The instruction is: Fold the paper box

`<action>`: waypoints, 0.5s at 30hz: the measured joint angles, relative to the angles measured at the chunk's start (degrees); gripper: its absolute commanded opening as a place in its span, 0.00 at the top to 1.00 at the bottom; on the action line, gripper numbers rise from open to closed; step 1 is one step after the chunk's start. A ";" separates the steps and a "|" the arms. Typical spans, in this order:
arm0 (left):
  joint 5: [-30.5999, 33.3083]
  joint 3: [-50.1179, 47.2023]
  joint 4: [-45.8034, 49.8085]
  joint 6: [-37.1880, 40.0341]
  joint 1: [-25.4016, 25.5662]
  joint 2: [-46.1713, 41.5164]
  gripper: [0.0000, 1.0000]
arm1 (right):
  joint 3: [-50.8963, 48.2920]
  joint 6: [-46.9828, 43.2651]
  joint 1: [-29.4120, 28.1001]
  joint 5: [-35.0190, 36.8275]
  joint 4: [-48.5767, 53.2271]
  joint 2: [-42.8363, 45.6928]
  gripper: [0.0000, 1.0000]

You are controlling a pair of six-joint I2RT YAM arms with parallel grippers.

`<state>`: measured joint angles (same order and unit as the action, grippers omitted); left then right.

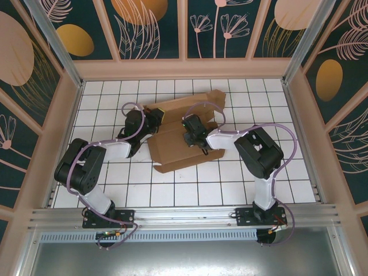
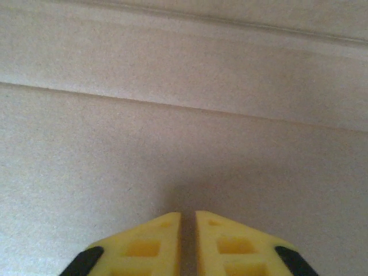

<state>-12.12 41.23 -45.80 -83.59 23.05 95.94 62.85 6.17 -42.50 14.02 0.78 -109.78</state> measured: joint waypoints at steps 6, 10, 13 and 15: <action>-0.04 -0.15 -0.09 0.90 0.00 0.00 1.00 | -4.26 -0.87 0.66 0.92 -1.90 9.84 0.75; -0.57 -0.66 -0.39 1.14 0.00 0.00 1.00 | -5.62 -1.68 1.64 2.99 -2.54 18.60 0.64; -1.01 -0.98 -0.52 1.46 0.00 0.00 1.00 | -4.81 -1.57 3.91 3.30 -2.25 22.86 0.63; -1.51 -1.18 -0.57 1.51 0.07 0.00 1.00 | -2.82 -1.29 5.99 3.04 -1.01 23.61 0.63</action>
<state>-13.63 40.05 -46.37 -82.08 23.11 95.94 60.03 4.89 -36.51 17.06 -0.23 -86.17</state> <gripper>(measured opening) 0.050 0.372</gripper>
